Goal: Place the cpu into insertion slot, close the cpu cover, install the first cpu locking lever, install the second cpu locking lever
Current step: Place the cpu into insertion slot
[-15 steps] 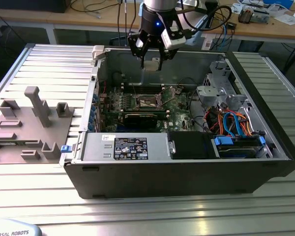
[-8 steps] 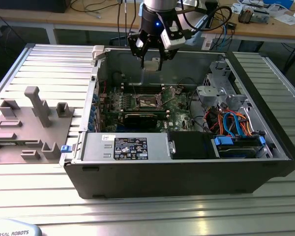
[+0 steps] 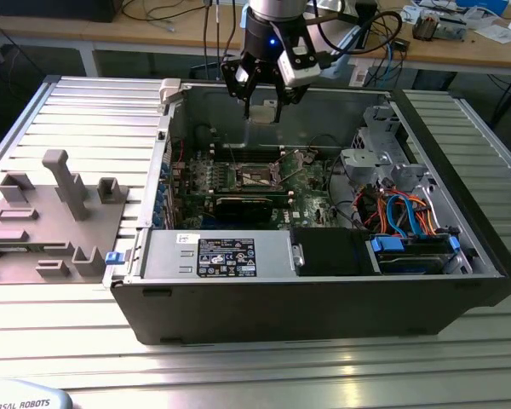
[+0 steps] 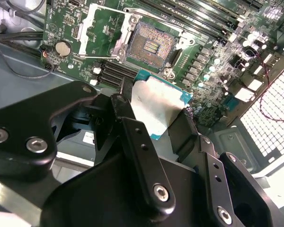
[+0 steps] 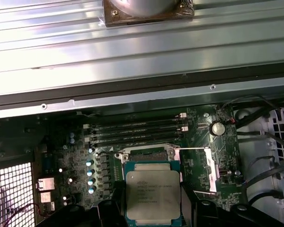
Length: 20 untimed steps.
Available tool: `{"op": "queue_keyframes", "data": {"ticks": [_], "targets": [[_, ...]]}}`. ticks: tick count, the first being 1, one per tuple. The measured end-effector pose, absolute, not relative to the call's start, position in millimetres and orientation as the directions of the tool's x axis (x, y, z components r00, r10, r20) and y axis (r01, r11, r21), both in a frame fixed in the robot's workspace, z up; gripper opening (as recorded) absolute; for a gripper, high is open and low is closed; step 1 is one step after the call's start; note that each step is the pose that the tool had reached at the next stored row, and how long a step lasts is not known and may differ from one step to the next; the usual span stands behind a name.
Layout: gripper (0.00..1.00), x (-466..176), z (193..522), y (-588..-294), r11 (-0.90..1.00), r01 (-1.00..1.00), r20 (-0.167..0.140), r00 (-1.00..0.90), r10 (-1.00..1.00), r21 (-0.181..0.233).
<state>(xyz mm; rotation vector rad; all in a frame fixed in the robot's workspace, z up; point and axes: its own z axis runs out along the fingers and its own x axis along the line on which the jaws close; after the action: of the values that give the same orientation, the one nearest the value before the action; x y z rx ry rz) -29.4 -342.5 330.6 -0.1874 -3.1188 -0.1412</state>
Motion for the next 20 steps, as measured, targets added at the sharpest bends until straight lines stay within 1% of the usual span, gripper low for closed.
{"op": "queue_keyframes", "data": {"ticks": [20], "targets": [[0.55,-29.4,329.9,-342.5,0.982,0.167,0.019,-0.986,0.165,0.089]]}}
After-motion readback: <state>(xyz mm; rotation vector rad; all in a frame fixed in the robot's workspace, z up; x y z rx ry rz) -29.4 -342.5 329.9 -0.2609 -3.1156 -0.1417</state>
